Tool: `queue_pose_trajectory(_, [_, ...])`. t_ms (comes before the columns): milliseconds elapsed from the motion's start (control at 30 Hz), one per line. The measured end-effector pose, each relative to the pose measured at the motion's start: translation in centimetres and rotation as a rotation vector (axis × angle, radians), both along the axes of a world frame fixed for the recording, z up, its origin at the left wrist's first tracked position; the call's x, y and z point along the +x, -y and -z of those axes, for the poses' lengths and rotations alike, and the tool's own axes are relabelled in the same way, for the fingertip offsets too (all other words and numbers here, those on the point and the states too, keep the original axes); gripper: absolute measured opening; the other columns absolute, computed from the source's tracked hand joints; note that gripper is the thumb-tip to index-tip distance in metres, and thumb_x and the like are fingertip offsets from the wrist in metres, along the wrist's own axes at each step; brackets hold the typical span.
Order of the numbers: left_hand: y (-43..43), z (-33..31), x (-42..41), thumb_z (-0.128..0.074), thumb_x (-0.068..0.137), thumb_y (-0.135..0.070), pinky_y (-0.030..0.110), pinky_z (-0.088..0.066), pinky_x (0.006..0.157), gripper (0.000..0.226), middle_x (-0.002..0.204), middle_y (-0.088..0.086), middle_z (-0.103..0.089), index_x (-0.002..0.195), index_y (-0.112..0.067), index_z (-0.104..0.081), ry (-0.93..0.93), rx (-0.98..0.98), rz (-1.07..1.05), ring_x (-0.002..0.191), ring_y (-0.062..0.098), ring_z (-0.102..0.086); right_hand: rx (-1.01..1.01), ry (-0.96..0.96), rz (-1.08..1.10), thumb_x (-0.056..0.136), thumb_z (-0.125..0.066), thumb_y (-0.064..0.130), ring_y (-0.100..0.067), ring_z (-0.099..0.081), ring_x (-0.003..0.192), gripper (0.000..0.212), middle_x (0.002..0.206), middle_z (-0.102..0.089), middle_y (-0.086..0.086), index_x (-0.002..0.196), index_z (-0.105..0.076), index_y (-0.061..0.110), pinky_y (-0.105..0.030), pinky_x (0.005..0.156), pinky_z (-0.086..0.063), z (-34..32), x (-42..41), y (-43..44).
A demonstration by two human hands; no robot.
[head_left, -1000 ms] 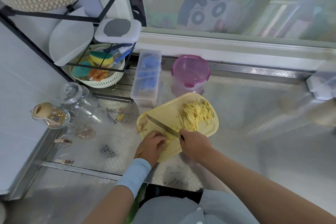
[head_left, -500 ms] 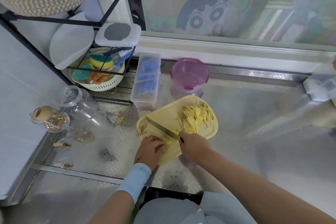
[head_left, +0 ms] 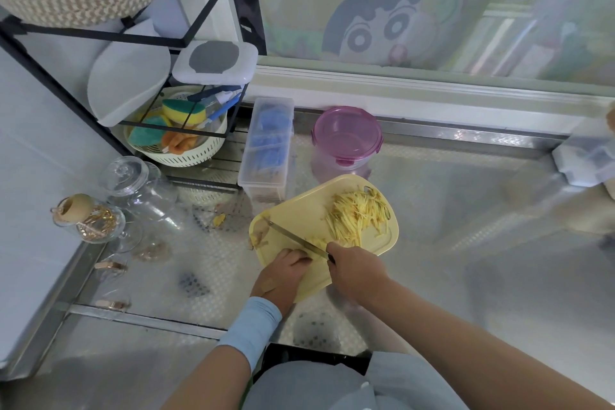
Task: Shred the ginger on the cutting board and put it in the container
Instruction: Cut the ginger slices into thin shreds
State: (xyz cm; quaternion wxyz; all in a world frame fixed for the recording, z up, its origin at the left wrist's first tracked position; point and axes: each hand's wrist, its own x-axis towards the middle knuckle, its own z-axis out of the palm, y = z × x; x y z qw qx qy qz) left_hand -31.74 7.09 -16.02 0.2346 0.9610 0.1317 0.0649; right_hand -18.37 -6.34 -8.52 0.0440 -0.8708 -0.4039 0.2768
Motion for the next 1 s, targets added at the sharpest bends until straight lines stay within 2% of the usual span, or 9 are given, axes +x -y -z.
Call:
queue_pose_trajectory(100, [-0.1,-0.4,0.3,-0.078,0.069,-0.002,0.033,-0.056,0.054,0.04,0.109,-0.007,-0.055,0.104,-0.018,-0.067,-0.003,-0.004,0.008,0.096,0.011,-0.044,-0.006,-0.007,0.0,0.104,-0.034,0.027,-0.029,-0.052,0.067,0.011,0.072,-0.048,-0.004,0.095,-0.037,0.022,-0.031,0.048,-0.031,0.1,-0.1,0.0])
queue_pose_trajectory(233, [-0.3,0.1,0.6,-0.081,0.066,-0.003,0.034,-0.058,0.062,0.039,0.106,-0.001,-0.062,0.102,-0.015,-0.069,0.002,0.047,0.031,0.097,0.013,-0.045,0.003,0.054,-0.049,0.102,-0.039,0.022,-0.029,-0.052,0.063,0.008,0.069,-0.048,-0.003,0.096,-0.034,0.023,-0.035,0.05,-0.037,0.0,-0.1,0.3])
queue_pose_trajectory(400, [-0.1,0.1,0.4,-0.09,0.051,-0.013,0.024,-0.057,0.061,0.058,0.106,-0.005,-0.059,0.103,-0.02,-0.067,-0.044,0.08,0.04,0.099,0.011,-0.046,-0.01,0.077,-0.072,0.098,-0.04,0.018,-0.031,-0.05,0.063,0.022,0.067,-0.044,-0.002,0.093,-0.022,0.03,-0.04,0.056,-0.045,0.9,-1.0,1.5])
queue_pose_trajectory(500, [0.1,0.3,0.3,-0.088,0.057,-0.01,0.029,-0.057,0.058,0.056,0.108,-0.007,-0.054,0.107,-0.021,-0.067,-0.032,0.052,0.0,0.099,0.011,-0.045,-0.018,0.053,-0.032,0.096,-0.04,0.017,-0.031,-0.053,0.066,0.02,0.07,-0.048,-0.002,0.102,-0.028,0.031,-0.042,0.059,-0.051,1.5,-1.2,2.1])
queue_pose_trajectory(600, [0.2,0.2,0.2,-0.087,0.058,-0.006,0.029,-0.056,0.056,0.055,0.108,-0.006,-0.056,0.107,-0.02,-0.067,-0.022,0.037,-0.009,0.098,0.011,-0.046,-0.01,0.052,-0.034,0.097,-0.042,0.016,-0.03,-0.052,0.065,0.022,0.07,-0.047,-0.001,0.109,-0.032,0.031,-0.04,0.056,-0.048,1.6,-1.2,2.6])
queue_pose_trajectory(700, [0.1,0.4,0.2,-0.087,0.057,-0.006,0.031,-0.057,0.058,0.059,0.111,-0.007,-0.054,0.11,-0.021,-0.065,-0.059,0.013,-0.011,0.101,0.012,-0.048,-0.008,0.058,-0.046,0.098,-0.042,0.017,-0.029,-0.047,0.061,0.018,0.067,-0.042,0.0,0.107,-0.033,0.029,-0.036,0.052,-0.039,1.5,-1.1,2.9])
queue_pose_trajectory(833, [0.0,0.7,0.2,-0.083,0.064,-0.004,0.033,-0.058,0.063,0.052,0.112,-0.006,-0.057,0.11,-0.021,-0.065,-0.046,-0.004,-0.032,0.103,0.012,-0.05,-0.037,0.024,-0.031,0.095,-0.039,0.011,-0.028,-0.048,0.062,0.022,0.069,-0.044,-0.001,0.096,-0.025,0.028,-0.037,0.054,-0.041,1.8,-1.3,2.3])
queue_pose_trajectory(1000, [0.1,0.4,0.2,-0.079,0.072,-0.005,0.033,-0.057,0.061,0.038,0.109,-0.002,-0.061,0.106,-0.016,-0.067,0.004,0.006,-0.038,0.1,0.013,-0.052,-0.038,-0.013,-0.038,0.088,-0.041,0.005,-0.031,-0.052,0.066,0.023,0.072,-0.046,-0.004,0.093,-0.028,0.024,-0.037,0.056,-0.044,1.7,-0.9,-0.1])
